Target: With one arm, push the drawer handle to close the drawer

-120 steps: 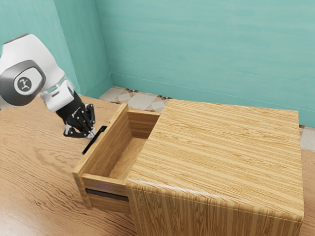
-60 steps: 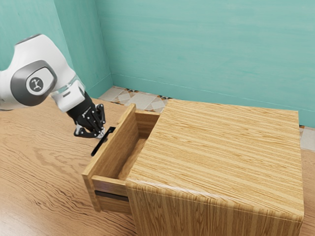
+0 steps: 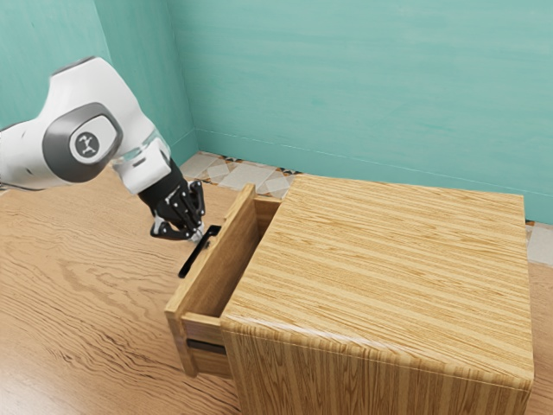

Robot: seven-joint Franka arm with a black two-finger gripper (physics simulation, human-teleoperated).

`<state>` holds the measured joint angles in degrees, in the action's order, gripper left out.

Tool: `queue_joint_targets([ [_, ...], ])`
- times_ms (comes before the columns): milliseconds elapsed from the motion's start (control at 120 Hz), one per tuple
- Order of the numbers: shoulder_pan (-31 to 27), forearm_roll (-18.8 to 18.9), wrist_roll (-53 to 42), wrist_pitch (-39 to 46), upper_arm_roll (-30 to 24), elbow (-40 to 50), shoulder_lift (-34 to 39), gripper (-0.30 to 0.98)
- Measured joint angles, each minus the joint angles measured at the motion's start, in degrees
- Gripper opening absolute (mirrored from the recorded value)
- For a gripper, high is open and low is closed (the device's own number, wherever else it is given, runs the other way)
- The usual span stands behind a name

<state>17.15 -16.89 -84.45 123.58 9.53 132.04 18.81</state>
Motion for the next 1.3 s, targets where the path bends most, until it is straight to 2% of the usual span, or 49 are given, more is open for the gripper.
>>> queue_joint_targets([
  [900,7.7,-2.4,0.4,2.5,-0.3,-8.6,-10.3,-0.1],
  [1300,8.4,-2.8,1.1,2.5,0.0,-9.0,-10.2,-0.09],
])
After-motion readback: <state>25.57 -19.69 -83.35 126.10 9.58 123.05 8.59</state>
